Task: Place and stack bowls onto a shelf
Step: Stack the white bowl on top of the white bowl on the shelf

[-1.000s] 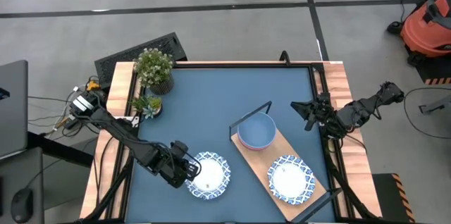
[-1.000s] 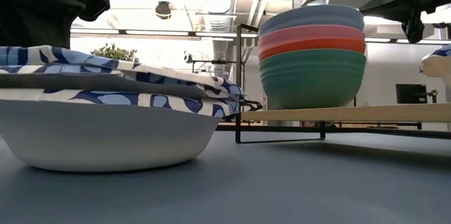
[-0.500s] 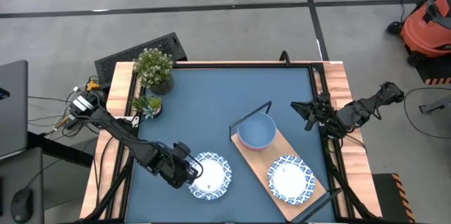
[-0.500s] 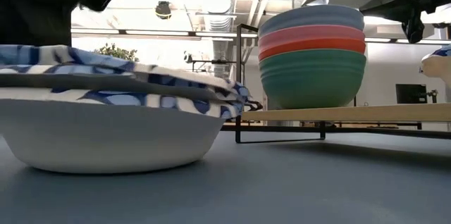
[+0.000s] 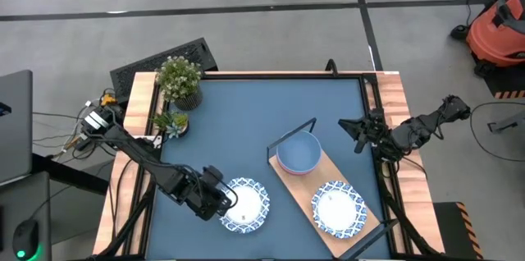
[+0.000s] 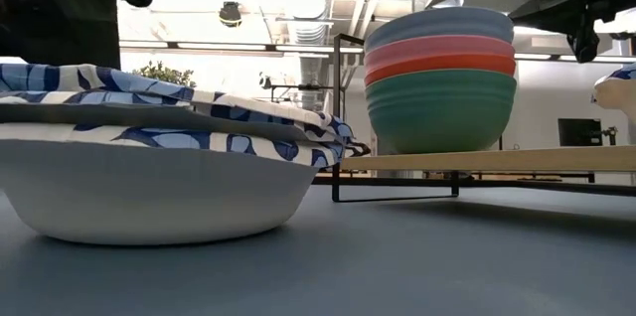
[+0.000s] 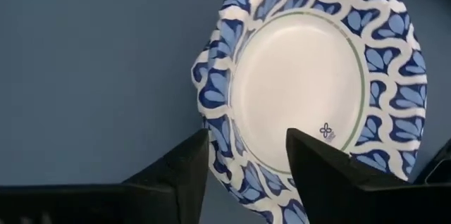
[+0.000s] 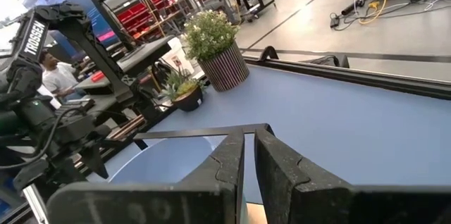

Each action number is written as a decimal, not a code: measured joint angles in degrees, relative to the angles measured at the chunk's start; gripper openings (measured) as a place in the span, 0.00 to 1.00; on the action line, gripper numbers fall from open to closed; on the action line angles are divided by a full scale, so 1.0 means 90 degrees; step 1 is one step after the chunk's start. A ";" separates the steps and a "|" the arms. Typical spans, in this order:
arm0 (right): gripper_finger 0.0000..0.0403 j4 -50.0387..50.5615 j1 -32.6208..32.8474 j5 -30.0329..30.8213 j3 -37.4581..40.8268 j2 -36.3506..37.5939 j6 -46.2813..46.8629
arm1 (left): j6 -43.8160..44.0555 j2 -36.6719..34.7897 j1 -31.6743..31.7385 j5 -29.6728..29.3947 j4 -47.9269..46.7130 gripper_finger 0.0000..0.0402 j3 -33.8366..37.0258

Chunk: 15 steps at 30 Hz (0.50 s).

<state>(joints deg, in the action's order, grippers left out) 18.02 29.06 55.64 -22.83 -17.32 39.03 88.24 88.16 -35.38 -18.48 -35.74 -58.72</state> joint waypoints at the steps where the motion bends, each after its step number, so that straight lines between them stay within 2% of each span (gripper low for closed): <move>1: 0.16 0.0002 -0.0001 -0.0004 0.0000 0.0000 0.0000 | 0.0085 0.0000 0.0000 -0.0002 -0.0011 0.44 0.0000; 9: 0.16 0.0186 0.0000 -0.0015 0.0000 0.0000 0.0002 | 0.0427 0.0231 0.0000 0.0052 -0.0102 0.44 -0.0008; 15: 0.16 0.0192 -0.0002 -0.0015 0.0000 -0.0002 0.0002 | 0.0496 0.0680 0.0012 0.0532 0.0091 0.44 -0.0007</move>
<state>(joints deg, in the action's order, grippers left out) 19.75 29.04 55.51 -22.83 -17.34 39.05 92.70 94.28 -35.27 -13.68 -34.92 -58.78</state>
